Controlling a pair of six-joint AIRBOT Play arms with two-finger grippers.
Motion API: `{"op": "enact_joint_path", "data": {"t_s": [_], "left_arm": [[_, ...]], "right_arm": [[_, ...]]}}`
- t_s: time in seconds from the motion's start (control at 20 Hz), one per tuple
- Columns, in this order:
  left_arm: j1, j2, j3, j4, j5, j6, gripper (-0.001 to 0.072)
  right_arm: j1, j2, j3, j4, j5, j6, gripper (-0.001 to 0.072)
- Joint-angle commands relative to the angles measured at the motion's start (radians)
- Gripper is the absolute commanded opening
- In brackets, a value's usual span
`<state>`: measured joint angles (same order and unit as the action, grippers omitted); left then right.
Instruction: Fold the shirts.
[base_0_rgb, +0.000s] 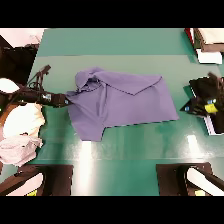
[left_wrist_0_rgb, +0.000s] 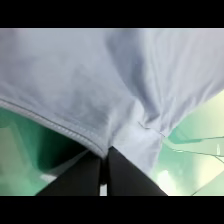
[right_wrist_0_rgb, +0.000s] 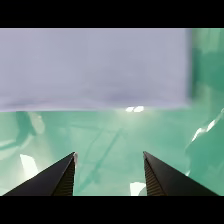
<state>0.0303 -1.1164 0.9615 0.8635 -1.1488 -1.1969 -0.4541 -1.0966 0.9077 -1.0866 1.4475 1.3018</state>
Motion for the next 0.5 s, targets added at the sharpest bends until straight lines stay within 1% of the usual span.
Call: {"op": "enact_joint_path", "data": {"t_s": [0.0,0.1,0.15,0.3,0.45], "left_arm": [[-0.001,0.002,0.054,0.010,-0.032,0.000,0.0028],[-0.001,0.002,0.054,0.011,-0.053,0.000,0.0028],[-0.001,0.002,0.054,0.013,-0.060,0.000,0.0028],[-0.001,0.002,0.054,0.012,-0.079,-0.009,0.0028],[-0.001,0.002,0.054,0.012,-0.082,-0.009,0.0028]], "right_arm": [[-0.129,-0.048,-0.145,0.031,-0.091,-0.077,0.0488],[-0.144,-0.103,-0.145,0.066,-0.123,-0.098,0.0482],[-0.144,-0.126,-0.144,0.081,-0.142,-0.107,0.0453],[-0.126,-0.186,-0.135,0.101,-0.204,-0.115,0.0450],[-0.073,-0.237,-0.092,0.101,-0.208,-0.115,0.0450]]}}
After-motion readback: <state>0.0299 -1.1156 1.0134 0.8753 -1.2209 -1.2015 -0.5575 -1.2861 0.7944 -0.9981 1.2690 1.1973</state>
